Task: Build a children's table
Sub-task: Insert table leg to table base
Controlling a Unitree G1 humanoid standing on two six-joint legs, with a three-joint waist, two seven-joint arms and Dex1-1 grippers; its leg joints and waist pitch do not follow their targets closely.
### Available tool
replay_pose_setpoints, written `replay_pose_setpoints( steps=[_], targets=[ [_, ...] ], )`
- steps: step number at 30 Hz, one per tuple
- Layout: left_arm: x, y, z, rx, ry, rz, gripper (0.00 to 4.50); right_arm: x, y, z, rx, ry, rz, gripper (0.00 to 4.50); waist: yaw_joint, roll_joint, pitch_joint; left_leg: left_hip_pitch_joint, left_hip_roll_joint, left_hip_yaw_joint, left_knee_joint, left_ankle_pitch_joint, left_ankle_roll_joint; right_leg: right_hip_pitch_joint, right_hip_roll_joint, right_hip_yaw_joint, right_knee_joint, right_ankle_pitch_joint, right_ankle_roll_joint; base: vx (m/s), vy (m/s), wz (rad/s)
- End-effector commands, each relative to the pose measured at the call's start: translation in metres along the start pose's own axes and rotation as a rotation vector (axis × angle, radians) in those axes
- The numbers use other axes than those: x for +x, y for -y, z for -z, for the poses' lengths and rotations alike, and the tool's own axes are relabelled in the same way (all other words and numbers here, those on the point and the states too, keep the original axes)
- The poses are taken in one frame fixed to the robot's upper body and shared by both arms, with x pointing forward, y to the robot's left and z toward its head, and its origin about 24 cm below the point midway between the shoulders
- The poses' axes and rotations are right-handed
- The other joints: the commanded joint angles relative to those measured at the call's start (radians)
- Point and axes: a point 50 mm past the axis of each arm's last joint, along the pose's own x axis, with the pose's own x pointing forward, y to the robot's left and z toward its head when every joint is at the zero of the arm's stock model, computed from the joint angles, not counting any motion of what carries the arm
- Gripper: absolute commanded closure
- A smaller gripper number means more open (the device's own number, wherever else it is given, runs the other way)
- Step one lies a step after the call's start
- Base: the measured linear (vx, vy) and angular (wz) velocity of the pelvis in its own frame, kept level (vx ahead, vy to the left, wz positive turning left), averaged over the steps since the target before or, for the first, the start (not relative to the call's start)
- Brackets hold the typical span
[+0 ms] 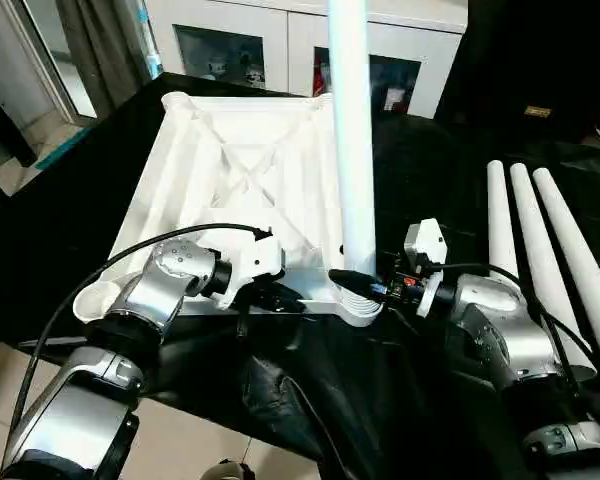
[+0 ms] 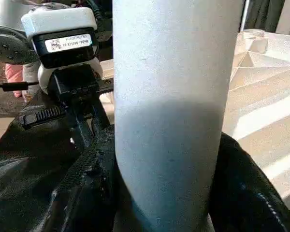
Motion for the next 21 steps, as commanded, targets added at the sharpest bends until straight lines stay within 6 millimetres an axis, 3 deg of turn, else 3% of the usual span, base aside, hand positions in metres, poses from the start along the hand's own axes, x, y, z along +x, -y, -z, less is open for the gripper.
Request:
replay_pose_setpoints(
  steps=[1, 10, 21],
  targets=[
    [-0.003, -0.004, 0.001, -0.004, 0.000, -0.082, 4.50, -0.009, -0.009, 0.035, 0.117, -0.107, 0.026, 2.59, -0.003, 0.002, -0.040, 0.010, 0.088, -0.041, -0.083, -0.228, 0.039, 0.021, -0.120, 0.074, -0.099, -0.376, -0.205, 0.000, 0.000, 0.00],
    [-0.007, -0.006, 0.006, -0.015, -0.011, -0.119, 4.50, -0.020, -0.011, 0.040, 0.125, -0.070, 0.097, 2.59, 0.003, 0.007, -0.056, 0.008, 0.085, -0.035, -0.073, -0.166, 0.054, 0.029, -0.115, 0.069, -0.082, -0.227, -0.237, 0.000, 0.000, 0.00],
    [-0.009, -0.009, 0.008, -0.018, -0.023, -0.140, 4.50, -0.039, -0.014, 0.044, 0.130, -0.058, 0.166, 2.59, 0.010, 0.008, -0.069, 0.002, 0.081, -0.035, -0.062, -0.117, 0.073, 0.040, -0.114, 0.064, -0.071, -0.158, -0.245, 0.000, 0.000, 0.00]
  ],
)
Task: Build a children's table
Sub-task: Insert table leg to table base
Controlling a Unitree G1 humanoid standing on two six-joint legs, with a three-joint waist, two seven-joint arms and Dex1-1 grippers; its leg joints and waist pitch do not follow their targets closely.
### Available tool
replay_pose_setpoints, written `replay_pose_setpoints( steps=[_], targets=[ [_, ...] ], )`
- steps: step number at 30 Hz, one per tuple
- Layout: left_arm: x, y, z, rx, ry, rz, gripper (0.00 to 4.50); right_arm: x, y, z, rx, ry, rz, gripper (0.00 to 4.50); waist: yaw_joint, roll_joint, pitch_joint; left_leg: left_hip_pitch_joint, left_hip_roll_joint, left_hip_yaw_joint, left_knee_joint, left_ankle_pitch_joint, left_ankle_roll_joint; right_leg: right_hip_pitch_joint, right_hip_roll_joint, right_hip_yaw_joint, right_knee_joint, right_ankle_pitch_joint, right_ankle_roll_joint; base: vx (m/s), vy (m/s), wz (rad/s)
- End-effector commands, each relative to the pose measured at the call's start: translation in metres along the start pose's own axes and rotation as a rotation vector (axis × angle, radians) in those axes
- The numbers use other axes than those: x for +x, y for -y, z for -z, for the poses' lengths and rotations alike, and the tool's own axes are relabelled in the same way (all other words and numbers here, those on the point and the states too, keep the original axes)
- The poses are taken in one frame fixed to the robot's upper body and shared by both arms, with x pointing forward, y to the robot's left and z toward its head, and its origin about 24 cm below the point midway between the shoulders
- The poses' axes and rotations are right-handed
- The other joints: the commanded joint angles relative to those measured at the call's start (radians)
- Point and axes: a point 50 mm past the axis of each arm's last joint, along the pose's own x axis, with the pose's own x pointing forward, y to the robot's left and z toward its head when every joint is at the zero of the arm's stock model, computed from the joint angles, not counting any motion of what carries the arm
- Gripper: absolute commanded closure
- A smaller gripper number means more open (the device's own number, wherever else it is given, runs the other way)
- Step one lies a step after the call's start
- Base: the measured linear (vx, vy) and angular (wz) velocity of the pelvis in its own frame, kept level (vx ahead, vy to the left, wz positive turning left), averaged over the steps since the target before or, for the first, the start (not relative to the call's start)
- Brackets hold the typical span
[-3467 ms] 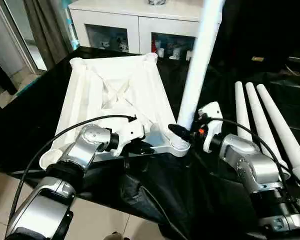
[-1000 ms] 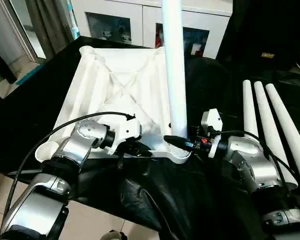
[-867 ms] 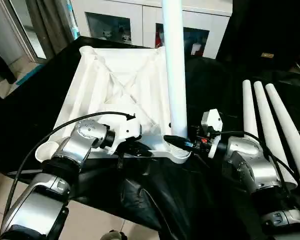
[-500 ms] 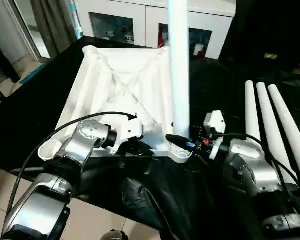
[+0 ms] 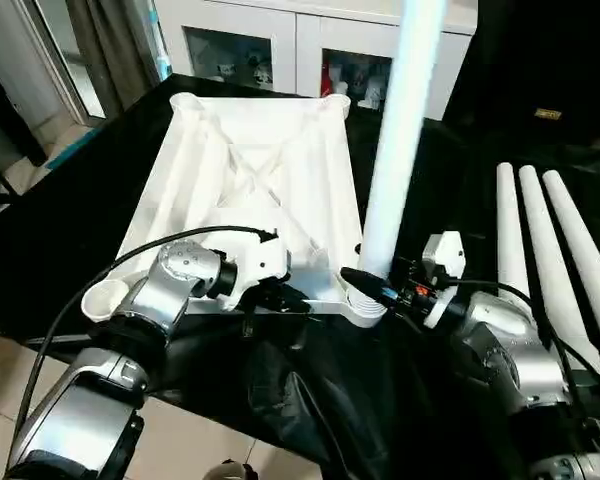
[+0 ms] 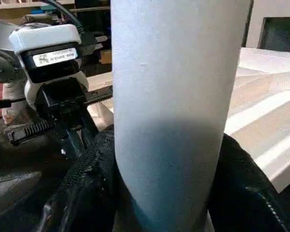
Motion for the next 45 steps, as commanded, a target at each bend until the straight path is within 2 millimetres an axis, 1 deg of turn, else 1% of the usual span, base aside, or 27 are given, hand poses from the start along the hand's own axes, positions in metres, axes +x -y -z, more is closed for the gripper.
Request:
replay_pose_setpoints(
  steps=[1, 3, 5, 7, 8, 10, 11, 12, 13, 14, 17, 18, 19, 21, 22, 23, 25, 26, 27, 28, 31, 32, 35, 39, 40, 43, 45],
  targets=[
    [-0.015, -0.010, 0.009, -0.043, -0.032, -0.134, 4.50, -0.027, -0.003, 0.035, 0.104, -0.145, 0.062, 2.59, 0.001, 0.001, -0.066, 0.003, 0.081, -0.036, -0.064, -0.105, 0.075, 0.042, -0.113, 0.063, -0.070, -0.139, -0.242, 0.000, 0.000, 0.00],
    [-0.016, -0.011, 0.009, -0.043, -0.035, -0.138, 4.50, -0.029, -0.003, 0.036, 0.106, -0.147, 0.072, 2.59, 0.003, 0.001, -0.067, 0.003, 0.080, -0.035, -0.062, -0.098, 0.081, 0.041, -0.113, 0.061, -0.068, -0.117, -0.245, 0.000, 0.000, 0.00],
    [-0.017, -0.011, 0.010, -0.043, -0.038, -0.143, 4.50, -0.032, -0.003, 0.037, 0.108, -0.145, 0.086, 2.59, 0.003, 0.003, -0.069, 0.002, 0.078, -0.035, -0.061, -0.103, 0.083, 0.043, -0.111, 0.059, -0.068, -0.117, -0.243, 0.000, 0.000, 0.00],
    [-0.017, -0.012, 0.010, -0.043, -0.040, -0.145, 4.50, -0.034, -0.004, 0.037, 0.110, -0.144, 0.095, 2.59, 0.003, 0.002, -0.072, 0.003, 0.078, -0.035, -0.061, -0.127, 0.079, 0.043, -0.113, 0.060, -0.073, -0.156, -0.235, 0.000, 0.000, 0.00],
    [-0.017, -0.012, 0.011, -0.043, -0.041, -0.145, 4.50, -0.036, -0.004, 0.038, 0.111, -0.144, 0.099, 2.59, 0.004, 0.003, -0.073, 0.003, 0.078, -0.036, -0.061, -0.130, 0.078, 0.043, -0.113, 0.059, -0.074, -0.166, -0.232, 0.000, 0.000, 0.00],
    [-0.017, -0.012, 0.011, -0.042, -0.042, -0.146, 4.50, -0.038, -0.005, 0.039, 0.112, -0.150, 0.104, 2.59, 0.004, 0.004, -0.076, 0.004, 0.078, -0.036, -0.060, -0.128, 0.073, 0.043, -0.112, 0.060, -0.073, -0.173, -0.228, 0.000, 0.000, 0.00],
    [-0.017, -0.012, 0.011, -0.041, -0.042, -0.146, 4.50, -0.038, -0.005, 0.040, 0.112, -0.153, 0.105, 2.59, 0.005, 0.003, -0.077, 0.003, 0.077, -0.035, -0.058, -0.117, 0.075, 0.044, -0.113, 0.060, -0.072, -0.160, -0.229, 0.000, 0.000, 0.00],
    [-0.017, -0.013, 0.010, -0.040, -0.043, -0.145, 4.50, -0.038, -0.005, 0.040, 0.111, -0.160, 0.106, 2.59, 0.006, 0.007, -0.078, 0.002, 0.076, -0.036, -0.057, -0.109, 0.076, 0.044, -0.112, 0.059, -0.071, -0.148, -0.229, 0.000, 0.000, 0.00],
    [-0.017, -0.013, 0.010, -0.039, -0.043, -0.145, 4.50, -0.037, -0.005, 0.041, 0.110, -0.164, 0.106, 2.59, 0.006, 0.005, -0.080, 0.002, 0.075, -0.035, -0.055, -0.094, 0.082, 0.044, -0.110, 0.058, -0.068, -0.118, -0.232, 0.000, 0.000, 0.00],
    [-0.017, -0.013, 0.010, -0.039, -0.043, -0.145, 4.50, -0.037, -0.005, 0.041, 0.109, -0.165, 0.106, 2.59, 0.006, 0.006, -0.082, 0.001, 0.076, -0.035, -0.054, -0.083, 0.087, 0.045, -0.109, 0.057, -0.064, -0.091, -0.237, 0.000, 0.000, 0.00],
    [-0.016, -0.013, 0.009, -0.031, -0.043, -0.135, 4.50, -0.031, -0.002, 0.037, 0.092, -0.179, 0.098, 2.59, 0.007, 0.008, -0.084, 0.002, 0.076, -0.035, -0.053, -0.082, 0.092, 0.045, -0.107, 0.054, -0.060, -0.076, -0.242, 0.000, 0.000, 0.00],
    [-0.015, -0.013, 0.008, -0.026, -0.043, -0.128, 4.50, -0.028, 0.000, 0.034, 0.083, -0.189, 0.094, 2.59, 0.007, 0.008, -0.082, 0.001, 0.075, -0.034, -0.053, -0.096, 0.089, 0.044, -0.107, 0.055, -0.063, -0.092, -0.243, 0.000, 0.000, 0.00],
    [-0.015, -0.013, 0.008, -0.022, -0.042, -0.124, 4.50, -0.025, 0.002, 0.032, 0.070, -0.205, 0.092, 2.59, 0.007, 0.008, -0.080, 0.002, 0.075, -0.035, -0.055, -0.123, 0.081, 0.044, -0.110, 0.055, -0.067, -0.131, -0.237, 0.000, 0.000, 0.00],
    [-0.014, -0.013, 0.008, -0.019, -0.043, -0.120, 4.50, -0.023, 0.003, 0.031, 0.062, -0.212, 0.086, 2.59, 0.005, 0.008, -0.080, 0.003, 0.074, -0.035, -0.056, -0.145, 0.068, 0.044, -0.109, 0.056, -0.071, -0.180, -0.227, 0.000, 0.000, 0.00],
    [-0.013, -0.012, 0.007, -0.013, -0.046, -0.106, 4.50, -0.018, 0.005, 0.027, 0.042, -0.236, 0.064, 2.59, 0.004, 0.007, -0.078, 0.003, 0.074, -0.036, -0.057, -0.156, 0.063, 0.042, -0.110, 0.057, -0.074, -0.202, -0.223, 0.000, 0.000, 0.00],
    [-0.013, -0.012, 0.007, -0.013, -0.046, -0.106, 4.50, -0.017, 0.006, 0.027, 0.042, -0.238, 0.063, 2.59, 0.002, 0.006, -0.079, 0.001, 0.072, -0.037, -0.057, -0.152, 0.059, 0.046, -0.110, 0.056, -0.073, -0.211, -0.218, 0.000, 0.000, 0.00],
    [-0.013, -0.012, 0.007, -0.010, -0.048, -0.099, 4.50, -0.014, 0.007, 0.025, 0.033, -0.260, 0.045, 2.59, -0.001, 0.006, -0.079, 0.000, 0.072, -0.038, -0.058, -0.147, 0.059, 0.046, -0.108, 0.056, -0.073, -0.214, -0.212, 0.000, 0.000, 0.00],
    [-0.012, -0.012, 0.007, -0.009, -0.049, -0.096, 4.50, -0.012, 0.008, 0.023, 0.029, -0.271, 0.031, 2.59, -0.001, 0.007, -0.080, 0.003, 0.072, -0.037, -0.056, -0.148, 0.059, 0.043, -0.108, 0.057, -0.074, -0.217, -0.211, 0.000, 0.000, 0.00],
    [-0.012, -0.011, 0.007, -0.008, -0.052, -0.090, 4.50, -0.009, 0.009, 0.022, 0.026, -0.288, 0.006, 2.59, -0.002, 0.003, -0.080, 0.002, 0.071, -0.036, -0.055, -0.147, 0.061, 0.044, -0.107, 0.057, -0.074, -0.216, -0.213, 0.000, 0.000, 0.00],
    [-0.012, -0.011, 0.007, -0.007, -0.053, -0.086, 4.50, -0.008, 0.009, 0.021, 0.022, -0.301, -0.015, 2.59, -0.002, 0.004, -0.080, 0.000, 0.071, -0.036, -0.055, -0.138, 0.063, 0.045, -0.106, 0.056, -0.072, -0.208, -0.215, 0.000, 0.000, 0.00],
    [-0.011, -0.010, 0.008, -0.004, -0.057, -0.076, 4.50, -0.006, 0.010, 0.022, 0.019, -0.339, -0.061, 2.59, 0.000, 0.005, -0.082, 0.002, 0.071, -0.034, -0.052, -0.130, 0.068, 0.043, -0.106, 0.057, -0.071, -0.189, -0.219, 0.000, 0.000, 0.00],
    [-0.010, -0.010, 0.008, -0.002, -0.059, -0.072, 4.50, -0.006, 0.010, 0.022, 0.015, -0.354, -0.082, 2.59, -0.001, 0.001, -0.083, 0.000, 0.071, -0.035, -0.051, -0.125, 0.072, 0.044, -0.106, 0.055, -0.067, -0.174, -0.226, 0.000, 0.000, 0.00],
    [-0.010, -0.009, 0.008, 0.003, -0.064, -0.067, 4.50, -0.007, 0.009, 0.025, 0.028, -0.391, -0.130, 2.59, 0.001, 0.002, -0.083, 0.001, 0.073, -0.034, -0.050, -0.120, 0.078, 0.043, -0.105, 0.055, -0.065, -0.154, -0.233, 0.000, 0.000, 0.00],
    [-0.009, -0.009, 0.008, 0.006, -0.066, -0.061, 4.50, -0.011, 0.008, 0.030, 0.028, -0.432, -0.169, 2.59, 0.000, 0.001, -0.085, 0.000, 0.074, -0.035, -0.049, -0.122, 0.080, 0.044, -0.106, 0.054, -0.061, -0.119, -0.246, 0.000, 0.000, 0.00],
    [-0.009, -0.009, 0.008, 0.006, -0.066, -0.060, 4.50, -0.012, 0.008, 0.031, 0.033, -0.437, -0.179, 2.59, 0.002, 0.001, -0.086, 0.003, 0.075, -0.034, -0.048, -0.122, 0.080, 0.043, -0.105, 0.055, -0.060, -0.112, -0.247, 0.000, 0.000, 0.00],
    [-0.009, -0.007, 0.009, 0.011, -0.071, -0.049, 4.50, -0.017, 0.005, 0.036, 0.043, -0.459, -0.220, 2.59, 0.002, 0.001, -0.085, 0.001, 0.074, -0.034, -0.047, -0.121, 0.085, 0.044, -0.105, 0.055, -0.058, -0.089, -0.252, 0.000, 0.000, 0.00],
    [-0.008, -0.006, 0.010, 0.015, -0.071, -0.025, 4.50, -0.018, 0.003, 0.040, 0.040, -0.480, -0.254, 2.59, 0.002, 0.001, -0.086, 0.001, 0.074, -0.034, -0.047, -0.118, 0.089, 0.044, -0.104, 0.054, -0.057, -0.076, -0.257, 0.000, 0.000, 0.00]
  ],
)
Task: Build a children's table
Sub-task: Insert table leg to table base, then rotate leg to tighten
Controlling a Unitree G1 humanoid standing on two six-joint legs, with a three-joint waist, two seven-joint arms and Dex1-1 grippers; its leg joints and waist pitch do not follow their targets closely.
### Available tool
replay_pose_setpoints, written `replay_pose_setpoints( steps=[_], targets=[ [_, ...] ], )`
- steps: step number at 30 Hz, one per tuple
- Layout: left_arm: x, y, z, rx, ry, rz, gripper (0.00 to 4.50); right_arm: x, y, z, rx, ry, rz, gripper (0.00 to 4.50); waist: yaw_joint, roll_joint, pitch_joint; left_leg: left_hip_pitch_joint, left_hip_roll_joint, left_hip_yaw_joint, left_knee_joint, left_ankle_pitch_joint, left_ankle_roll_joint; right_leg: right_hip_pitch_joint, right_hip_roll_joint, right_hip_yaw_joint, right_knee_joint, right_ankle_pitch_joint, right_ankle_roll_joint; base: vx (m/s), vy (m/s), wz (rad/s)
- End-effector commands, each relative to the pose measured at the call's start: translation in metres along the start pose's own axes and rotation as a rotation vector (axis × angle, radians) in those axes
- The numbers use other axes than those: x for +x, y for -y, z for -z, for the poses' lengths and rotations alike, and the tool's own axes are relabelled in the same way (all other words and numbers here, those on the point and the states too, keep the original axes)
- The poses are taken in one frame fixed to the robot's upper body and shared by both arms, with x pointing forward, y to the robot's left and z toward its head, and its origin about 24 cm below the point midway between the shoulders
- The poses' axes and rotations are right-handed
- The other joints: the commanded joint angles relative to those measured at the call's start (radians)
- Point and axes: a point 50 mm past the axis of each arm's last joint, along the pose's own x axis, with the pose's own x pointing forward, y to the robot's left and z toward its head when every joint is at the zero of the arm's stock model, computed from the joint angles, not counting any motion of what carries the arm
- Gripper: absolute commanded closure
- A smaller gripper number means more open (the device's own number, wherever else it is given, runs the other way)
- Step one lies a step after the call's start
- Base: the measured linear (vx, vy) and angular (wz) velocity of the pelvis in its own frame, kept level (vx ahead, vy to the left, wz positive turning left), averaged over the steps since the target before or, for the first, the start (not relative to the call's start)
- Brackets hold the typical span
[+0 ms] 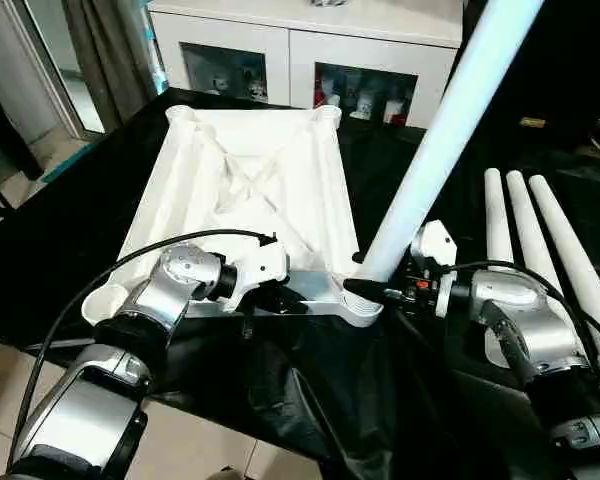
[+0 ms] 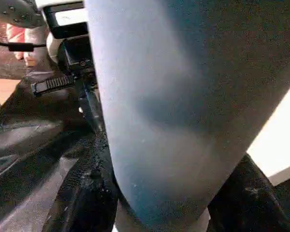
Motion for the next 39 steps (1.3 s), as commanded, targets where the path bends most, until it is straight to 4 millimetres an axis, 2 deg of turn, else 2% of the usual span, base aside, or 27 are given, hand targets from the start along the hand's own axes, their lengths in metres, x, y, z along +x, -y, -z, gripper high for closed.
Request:
replay_pose_setpoints(
  steps=[1, 6, 7, 8, 10, 11, 20, 23, 25, 29, 30, 31, 32, 33, 36, 38, 39],
  targets=[
    [-0.010, -0.004, 0.002, 0.012, -0.046, -0.007, 4.50, -0.008, -0.020, 0.053, 0.136, -0.234, -0.099, 2.59, 0.004, -0.002, -0.062, 0.001, 0.071, -0.033, -0.060, -0.121, 0.088, 0.045, -0.104, 0.055, -0.062, -0.073, -0.260, 0.000, 0.000, 0.00],
    [-0.008, -0.003, 0.002, 0.021, -0.055, 0.014, 4.50, -0.006, -0.020, 0.054, 0.125, -0.243, -0.110, 2.59, 0.003, -0.001, -0.063, 0.003, 0.073, -0.033, -0.062, -0.128, 0.088, 0.044, -0.103, 0.054, -0.059, -0.047, -0.269, 0.000, 0.000, 0.00],
    [-0.007, -0.003, 0.002, 0.022, -0.056, 0.014, 4.50, -0.005, -0.020, 0.054, 0.123, -0.243, -0.112, 2.59, 0.003, -0.001, -0.063, 0.005, 0.073, -0.033, -0.062, -0.142, 0.085, 0.044, -0.103, 0.054, -0.060, -0.052, -0.270, 0.000, 0.000, 0.00],
    [-0.007, -0.003, 0.001, 0.023, -0.055, 0.014, 4.50, -0.005, -0.020, 0.054, 0.119, -0.244, -0.115, 2.59, 0.002, 0.002, -0.055, 0.004, 0.073, -0.033, -0.064, -0.154, 0.082, 0.040, -0.103, 0.055, -0.063, -0.061, -0.269, 0.000, 0.000, 0.00],
    [-0.007, -0.004, 0.000, 0.023, -0.053, 0.015, 4.50, -0.004, -0.019, 0.054, 0.115, -0.244, -0.122, 2.59, 0.001, -0.002, -0.057, 0.007, 0.073, -0.033, -0.065, -0.175, 0.074, 0.042, -0.103, 0.055, -0.066, -0.088, -0.266, 0.000, 0.000, 0.00],
    [-0.007, -0.005, -0.001, 0.024, -0.052, 0.016, 4.50, -0.003, -0.019, 0.054, 0.113, -0.243, -0.126, 2.59, 0.001, 0.000, -0.053, 0.006, 0.073, -0.033, -0.067, -0.178, 0.073, 0.041, -0.103, 0.055, -0.067, -0.095, -0.264, 0.000, 0.000, 0.00],
    [-0.010, -0.006, -0.001, 0.021, -0.056, 0.021, 4.50, 0.001, -0.018, 0.053, 0.108, -0.241, -0.138, 2.59, -0.002, 0.000, -0.049, 0.007, 0.075, -0.035, -0.071, -0.197, 0.070, 0.039, -0.104, 0.056, -0.071, -0.121, -0.263, 0.000, 0.000, 0.00],
    [-0.010, -0.007, -0.002, 0.013, -0.053, 0.006, 4.50, 0.004, -0.015, 0.052, 0.117, -0.222, -0.091, 2.59, -0.003, -0.001, -0.047, 0.006, 0.075, -0.035, -0.073, -0.208, 0.065, 0.039, -0.104, 0.057, -0.074, -0.147, -0.256, 0.000, 0.000, 0.00],
    [-0.010, -0.010, -0.003, 0.000, -0.047, -0.027, 4.50, 0.006, -0.011, 0.053, 0.126, -0.214, -0.022, 2.59, -0.004, -0.002, -0.044, 0.008, 0.074, -0.034, -0.075, -0.222, 0.059, 0.036, -0.105, 0.058, -0.078, -0.183, -0.249, 0.000, 0.000, 0.00],
    [-0.009, -0.027, -0.012, -0.074, -0.028, -0.182, 4.50, 0.013, 0.008, 0.059, 0.138, -0.220, 0.293, 2.59, -0.018, -0.001, -0.035, 0.015, 0.070, -0.042, -0.084, -0.294, 0.005, 0.025, -0.110, 0.059, -0.095, -0.378, -0.208, -0.014, 0.000, -0.02],
    [-0.008, -0.030, -0.015, -0.087, -0.024, -0.199, 4.50, 0.015, 0.010, 0.059, 0.154, -0.216, 0.337, 2.59, -0.024, -0.004, -0.035, 0.012, 0.068, -0.047, -0.086, -0.301, -0.004, 0.029, -0.111, 0.057, -0.099, -0.421, -0.190, -0.055, -0.001, -0.08],
    [-0.008, -0.030, -0.015, -0.087, -0.024, -0.199, 4.50, 0.015, 0.010, 0.059, 0.154, -0.216, 0.337, 2.59, -0.026, -0.003, -0.033, 0.010, 0.068, -0.048, -0.088, -0.301, -0.004, 0.030, -0.111, 0.057, -0.101, -0.432, -0.183, 0.000, 0.000, 0.00],
    [-0.007, -0.031, -0.016, -0.095, -0.024, -0.209, 4.50, 0.017, 0.011, 0.059, 0.168, -0.210, 0.368, 2.59, -0.027, -0.002, -0.032, 0.013, 0.070, -0.048, -0.089, -0.309, 0.003, 0.026, -0.110, 0.057, -0.107, -0.442, -0.174, 0.000, 0.000, 0.00],
    [-0.006, -0.034, -0.019, -0.104, -0.024, -0.229, 4.50, 0.020, 0.013, 0.059, 0.182, -0.205, 0.407, 2.59, -0.031, 0.002, -0.031, 0.013, 0.070, -0.048, -0.090, -0.312, 0.005, 0.024, -0.111, 0.059, -0.105, -0.424, -0.181, 0.000, 0.000, 0.00],
    [-0.002, -0.043, -0.028, -0.146, -0.031, -0.315, 4.50, 0.030, 0.019, 0.057, 0.230, -0.187, 0.535, 2.59, -0.034, 0.002, -0.028, 0.018, 0.070, -0.045, -0.088, -0.329, 0.006, 0.016, -0.111, 0.062, -0.110, -0.419, -0.195, 0.000, 0.000, 0.00],
    [0.000, -0.047, -0.031, -0.163, -0.032, -0.346, 4.50, 0.034, 0.021, 0.057, 0.250, -0.184, 0.577, 2.59, -0.034, 0.003, -0.027, 0.017, 0.067, -0.044, -0.088, -0.317, 0.002, 0.017, -0.110, 0.061, -0.109, -0.413, -0.198, 0.000, 0.000, 0.00],
    [0.005, -0.052, -0.035, -0.206, -0.046, -0.409, 4.50, 0.041, 0.023, 0.058, 0.302, -0.182, 0.660, 2.59, -0.036, 0.003, -0.029, 0.015, 0.067, -0.043, -0.088, -0.299, 0.001, 0.019, -0.108, 0.062, -0.103, -0.386, -0.205, 0.000, 0.000, 0.00]
  ],
)
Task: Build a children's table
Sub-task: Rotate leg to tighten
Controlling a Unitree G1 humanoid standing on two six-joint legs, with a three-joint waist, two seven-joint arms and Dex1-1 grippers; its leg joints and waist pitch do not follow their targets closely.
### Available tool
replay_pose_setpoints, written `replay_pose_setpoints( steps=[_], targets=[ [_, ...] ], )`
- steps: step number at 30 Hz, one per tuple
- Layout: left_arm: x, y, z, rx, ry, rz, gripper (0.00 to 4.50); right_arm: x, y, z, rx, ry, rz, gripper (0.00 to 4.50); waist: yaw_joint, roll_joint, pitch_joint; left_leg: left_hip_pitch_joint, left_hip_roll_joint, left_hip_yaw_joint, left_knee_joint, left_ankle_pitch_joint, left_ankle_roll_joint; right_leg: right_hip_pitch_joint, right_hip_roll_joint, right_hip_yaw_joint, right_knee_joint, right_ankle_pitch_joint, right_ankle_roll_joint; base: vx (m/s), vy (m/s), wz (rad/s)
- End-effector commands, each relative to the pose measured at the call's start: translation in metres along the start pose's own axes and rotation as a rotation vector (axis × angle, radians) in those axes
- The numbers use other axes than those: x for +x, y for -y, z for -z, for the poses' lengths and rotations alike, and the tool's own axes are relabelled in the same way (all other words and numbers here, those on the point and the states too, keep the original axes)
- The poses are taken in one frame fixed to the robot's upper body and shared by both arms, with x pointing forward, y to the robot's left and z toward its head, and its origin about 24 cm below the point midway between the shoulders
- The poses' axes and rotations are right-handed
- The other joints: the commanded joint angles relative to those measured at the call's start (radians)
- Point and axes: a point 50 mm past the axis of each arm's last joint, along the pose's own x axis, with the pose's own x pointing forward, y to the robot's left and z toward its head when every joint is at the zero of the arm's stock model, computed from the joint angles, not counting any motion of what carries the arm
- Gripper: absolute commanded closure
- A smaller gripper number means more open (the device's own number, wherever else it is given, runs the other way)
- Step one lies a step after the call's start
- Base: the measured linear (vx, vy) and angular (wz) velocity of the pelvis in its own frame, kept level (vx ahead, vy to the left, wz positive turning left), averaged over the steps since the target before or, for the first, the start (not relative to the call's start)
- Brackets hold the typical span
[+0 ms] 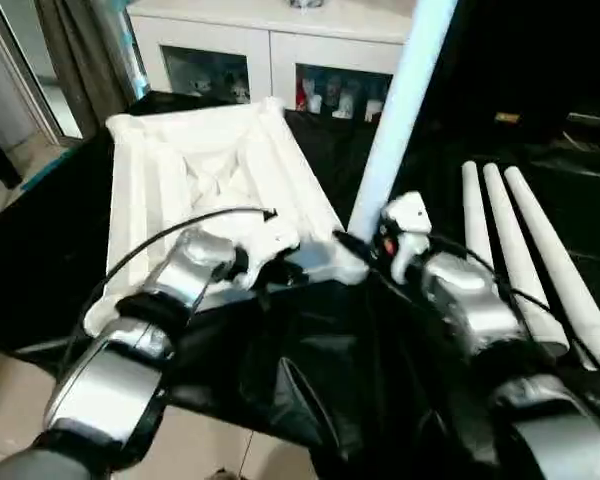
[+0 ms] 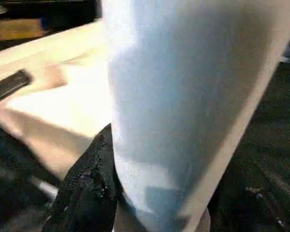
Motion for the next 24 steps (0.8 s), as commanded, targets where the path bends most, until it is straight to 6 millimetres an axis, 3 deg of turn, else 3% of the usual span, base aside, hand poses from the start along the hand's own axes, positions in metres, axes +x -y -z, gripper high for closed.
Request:
replay_pose_setpoints(
  steps=[1, 7, 11, 14, 15, 19, 24],
  targets=[
    [-0.004, -0.016, -0.024, -0.018, 0.032, -0.146, 4.50, -0.016, 0.000, 0.062, 0.120, -0.288, 0.150, 2.59, 0.001, 0.008, -0.038, 0.015, 0.067, -0.043, -0.083, -0.303, -0.001, 0.020, -0.109, 0.061, -0.099, -0.392, -0.205, 0.000, 0.000, 0.00],
    [0.014, -0.010, -0.032, -0.078, -0.017, -0.244, 4.50, -0.001, -0.014, 0.065, 0.137, -0.327, 0.216, 2.59, 0.003, 0.004, -0.044, 0.005, 0.067, -0.036, -0.078, -0.219, 0.032, 0.030, -0.108, 0.062, -0.085, -0.238, -0.241, 0.000, 0.000, 0.00],
    [0.020, -0.007, -0.032, -0.087, -0.023, -0.257, 4.50, 0.004, -0.020, 0.064, 0.133, -0.322, 0.216, 2.59, 0.003, 0.002, -0.045, 0.001, 0.067, -0.037, -0.078, -0.207, 0.051, 0.034, -0.108, 0.061, -0.084, -0.214, -0.239, 0.000, 0.000, 0.00],
    [0.019, -0.009, -0.030, -0.100, -0.030, -0.287, 4.50, 0.008, -0.023, 0.063, 0.130, -0.318, 0.218, 2.59, 0.000, 0.002, -0.043, 0.007, 0.066, -0.036, -0.081, -0.237, 0.046, 0.029, -0.106, 0.061, -0.088, -0.249, -0.234, 0.000, 0.000, 0.00],
    [0.019, -0.009, -0.030, -0.102, -0.032, -0.291, 4.50, 0.008, -0.024, 0.063, 0.131, -0.317, 0.220, 2.59, 0.001, 0.001, -0.039, 0.008, 0.067, -0.037, -0.083, -0.268, 0.040, 0.027, -0.110, 0.062, -0.095, -0.312, -0.221, 0.000, 0.000, 0.00],
    [0.018, -0.010, -0.029, -0.101, -0.036, -0.296, 4.50, 0.010, -0.025, 0.062, 0.136, -0.311, 0.220, 2.59, 0.001, -0.001, -0.036, 0.009, 0.069, -0.041, -0.088, -0.296, 0.033, 0.023, -0.110, 0.063, -0.102, -0.376, -0.195, 0.000, 0.000, 0.00],
    [0.018, -0.009, -0.028, -0.101, -0.027, -0.283, 4.50, 0.011, -0.023, 0.059, 0.145, -0.302, 0.225, 2.59, 0.000, 0.000, -0.036, 0.008, 0.070, -0.041, -0.090, -0.298, 0.030, 0.020, -0.112, 0.064, -0.103, -0.375, -0.196, 0.000, 0.000, 0.00]
  ],
)
